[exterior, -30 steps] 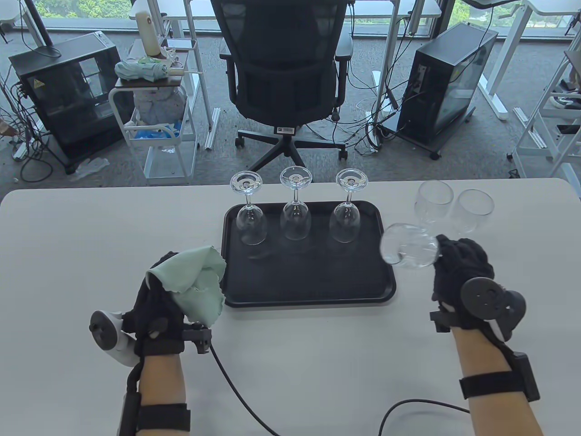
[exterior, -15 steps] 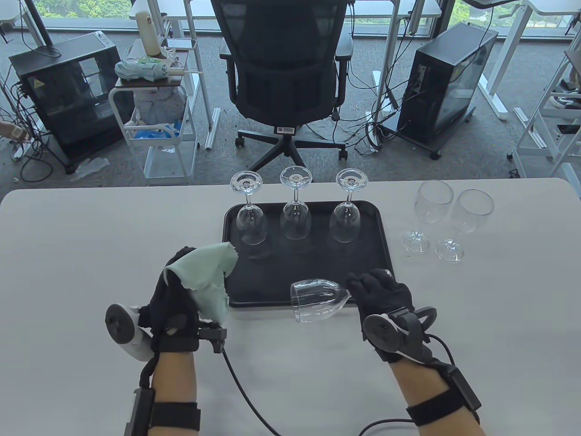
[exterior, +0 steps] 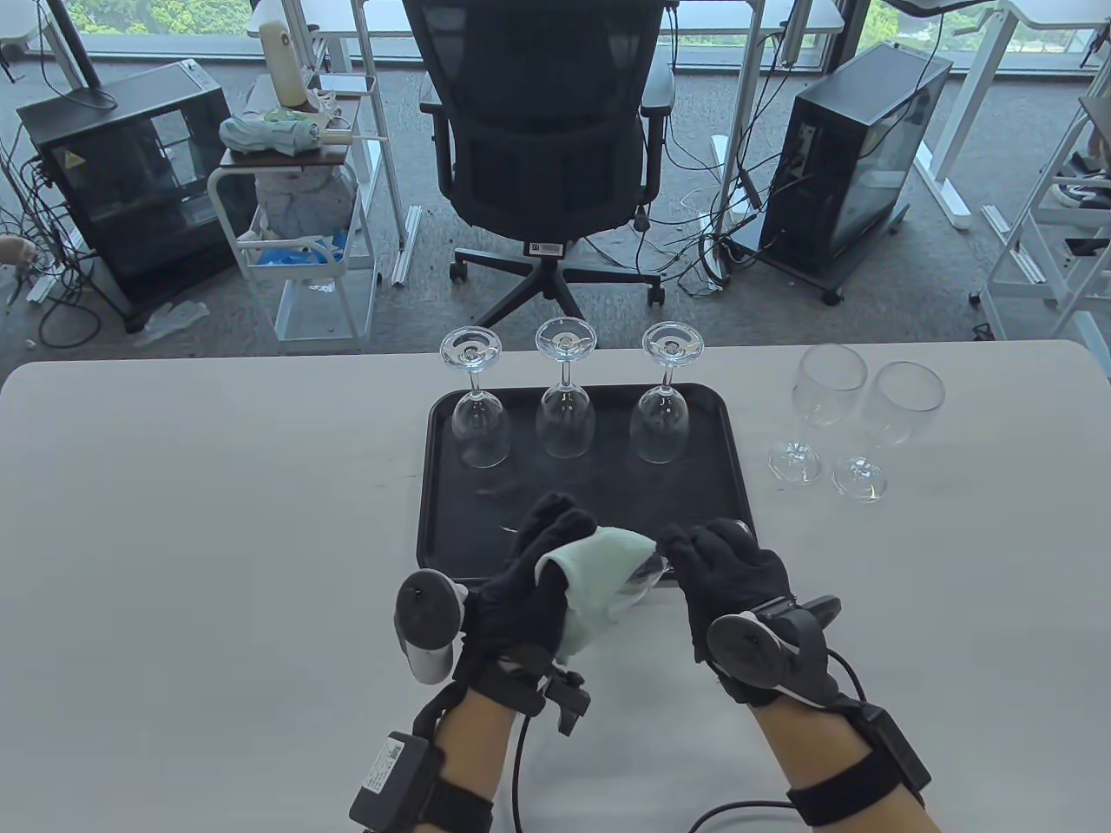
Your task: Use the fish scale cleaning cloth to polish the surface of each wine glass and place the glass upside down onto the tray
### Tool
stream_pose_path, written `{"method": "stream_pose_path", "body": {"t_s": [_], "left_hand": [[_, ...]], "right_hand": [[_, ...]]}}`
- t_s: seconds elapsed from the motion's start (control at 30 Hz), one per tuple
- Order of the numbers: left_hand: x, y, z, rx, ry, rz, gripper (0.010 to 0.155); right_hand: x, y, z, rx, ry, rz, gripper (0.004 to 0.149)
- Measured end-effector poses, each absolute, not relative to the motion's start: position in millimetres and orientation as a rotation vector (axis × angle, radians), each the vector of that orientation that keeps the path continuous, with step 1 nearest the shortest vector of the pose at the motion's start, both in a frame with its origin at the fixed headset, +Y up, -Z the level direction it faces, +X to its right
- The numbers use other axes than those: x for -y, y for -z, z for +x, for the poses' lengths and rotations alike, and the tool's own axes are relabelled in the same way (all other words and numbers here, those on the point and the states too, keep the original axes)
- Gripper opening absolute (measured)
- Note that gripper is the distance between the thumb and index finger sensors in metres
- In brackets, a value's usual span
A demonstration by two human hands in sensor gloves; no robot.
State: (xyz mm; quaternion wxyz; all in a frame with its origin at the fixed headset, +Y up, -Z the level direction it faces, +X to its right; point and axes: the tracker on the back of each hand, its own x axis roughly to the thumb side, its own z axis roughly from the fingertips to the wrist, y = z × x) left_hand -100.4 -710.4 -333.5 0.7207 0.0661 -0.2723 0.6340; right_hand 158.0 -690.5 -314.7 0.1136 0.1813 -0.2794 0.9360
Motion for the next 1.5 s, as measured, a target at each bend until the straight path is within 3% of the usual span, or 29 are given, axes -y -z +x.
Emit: {"method": "stream_pose_path", "body": {"t_s": [0.13,0.23,0.3,0.5,0.6,0.7,0.83,0.9,1.0,1.1,1.2,1.3,1.5], "left_hand": [[713.4,328.1,-101.8,0.521,-1.344,0.235,0.063],[713.4,326.7,-111.3,0.437,-1.346,0.346,0.059],[711.5,325.7,-122.0,0.432,-1.360,0.326,0.057],[710.8,327.9,-131.8,0.406,-1.434,0.324,0.055],[713.6,327.3,-127.0,0.411,-1.457,0.301,0.055],[713.9,326.8,-121.6,0.456,-1.467,0.289,0.056],[708.4,322.6,-118.7,0.514,-1.315,0.366,0.059],[706.9,322.9,-120.5,0.509,-1.322,0.371,0.058],[706.5,323.6,-126.0,0.467,-1.381,0.363,0.057],[707.0,323.7,-126.6,0.463,-1.457,0.305,0.057],[705.2,321.7,-125.0,0.478,-1.404,0.331,0.059],[707.0,321.2,-124.9,0.493,-1.360,0.379,0.060],[710.8,325.9,-129.0,0.481,-1.430,0.316,0.058]], "right_hand": [[685.4,303.4,155.0,0.873,-2.692,0.590,0.050],[681.6,302.3,158.5,0.875,-2.560,0.702,0.053],[686.6,309.3,169.1,0.690,-2.307,0.713,0.062],[705.8,334.4,203.5,0.433,-1.998,0.569,0.088],[714.7,342.6,206.3,0.224,-1.866,0.627,0.088],[715.8,345.7,208.5,0.278,-1.850,0.557,0.081],[727.1,348.0,209.2,0.004,-1.728,0.423,0.079],[723.6,346.6,207.8,0.096,-1.825,0.509,0.082],[708.7,338.7,204.0,0.388,-2.009,0.726,0.090],[702.2,329.4,201.5,0.661,-2.039,0.767,0.089],[705.9,333.4,201.5,0.481,-1.964,0.632,0.080],[716.0,337.0,201.4,0.112,-1.797,0.458,0.078],[704.1,330.8,200.6,0.524,-2.058,0.735,0.090]]}}
